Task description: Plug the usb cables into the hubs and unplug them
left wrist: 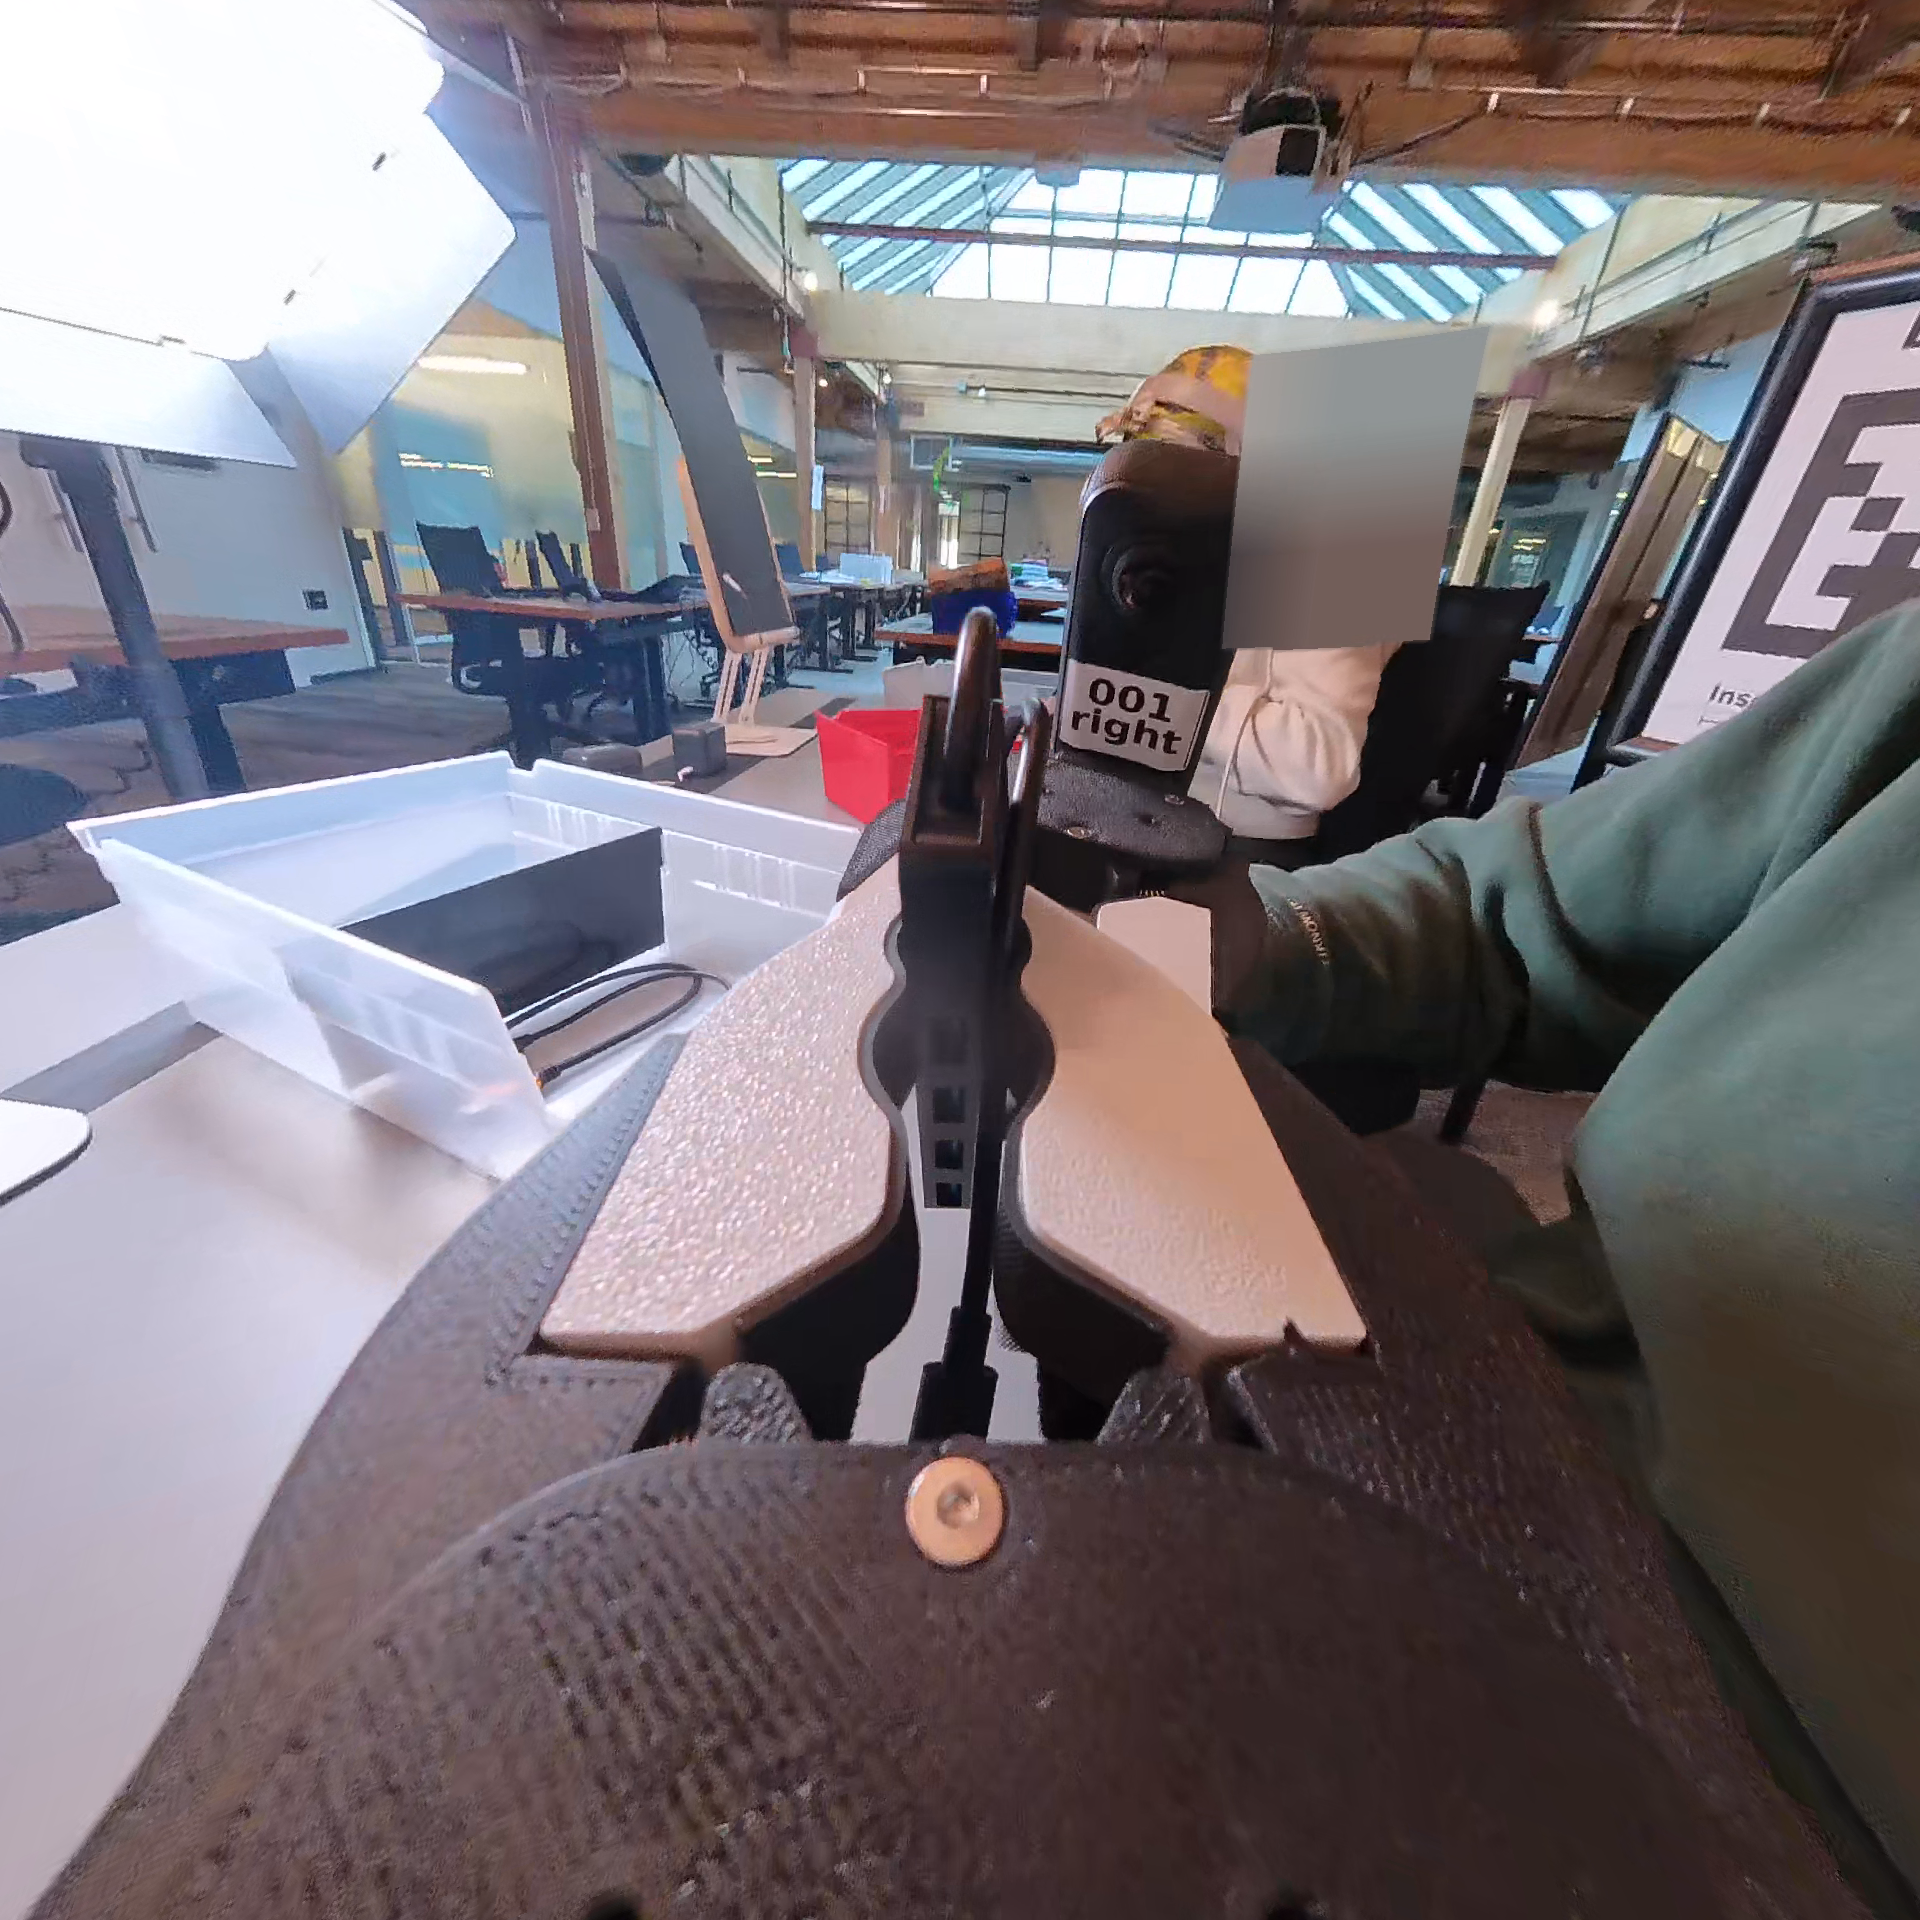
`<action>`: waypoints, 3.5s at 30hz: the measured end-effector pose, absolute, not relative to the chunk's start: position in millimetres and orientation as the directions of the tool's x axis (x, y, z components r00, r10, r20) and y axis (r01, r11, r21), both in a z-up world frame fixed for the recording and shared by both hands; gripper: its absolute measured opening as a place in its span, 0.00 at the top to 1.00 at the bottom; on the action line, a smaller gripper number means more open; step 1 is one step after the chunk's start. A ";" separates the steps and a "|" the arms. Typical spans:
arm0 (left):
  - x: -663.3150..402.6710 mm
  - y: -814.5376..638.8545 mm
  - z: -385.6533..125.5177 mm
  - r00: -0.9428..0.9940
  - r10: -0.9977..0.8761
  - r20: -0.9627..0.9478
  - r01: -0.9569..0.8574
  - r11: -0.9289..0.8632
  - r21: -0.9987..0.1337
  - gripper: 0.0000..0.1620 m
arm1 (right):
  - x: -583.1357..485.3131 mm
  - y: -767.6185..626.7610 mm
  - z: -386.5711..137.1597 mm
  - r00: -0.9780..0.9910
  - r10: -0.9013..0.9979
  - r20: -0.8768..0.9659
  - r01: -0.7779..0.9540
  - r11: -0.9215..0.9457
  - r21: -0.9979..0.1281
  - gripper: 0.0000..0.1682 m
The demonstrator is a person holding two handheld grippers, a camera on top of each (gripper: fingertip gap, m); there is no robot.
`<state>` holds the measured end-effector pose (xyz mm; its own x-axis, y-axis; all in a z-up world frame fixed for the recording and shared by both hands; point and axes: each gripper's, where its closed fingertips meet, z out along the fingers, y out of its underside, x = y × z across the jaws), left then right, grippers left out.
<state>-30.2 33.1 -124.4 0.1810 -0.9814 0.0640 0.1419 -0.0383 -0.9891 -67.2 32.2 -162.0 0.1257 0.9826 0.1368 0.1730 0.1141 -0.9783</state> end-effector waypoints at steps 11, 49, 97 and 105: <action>-31.1 33.0 -136.6 0.196 -0.980 0.035 0.050 -0.026 -0.998 0.87 | -59.7 27.1 -176.1 0.039 0.997 0.061 0.244 0.050 -0.969 0.92; -86.0 75.6 -185.5 0.440 -0.898 -0.023 -0.163 -0.055 -0.985 0.82 | 189.0 356.3 -240.1 0.396 0.889 0.228 0.916 -0.366 -0.163 0.64; -81.4 75.9 -216.1 0.425 -0.905 -0.027 -0.283 -0.104 -0.953 0.86 | 114.0 363.6 -201.4 0.292 0.796 0.530 0.870 0.009 -0.492 0.86; -89.3 81.1 -198.0 0.467 -0.884 -0.033 -0.223 -0.081 -0.971 0.86 | 91.0 275.0 -76.5 0.546 0.685 0.483 0.515 0.180 -0.838 0.72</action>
<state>-89.3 81.1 -198.0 0.4666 -0.8838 -0.0335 -0.2231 -0.0810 -0.9714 91.0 275.0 -76.5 0.5458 0.6851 0.4825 0.5154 0.1795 -0.8379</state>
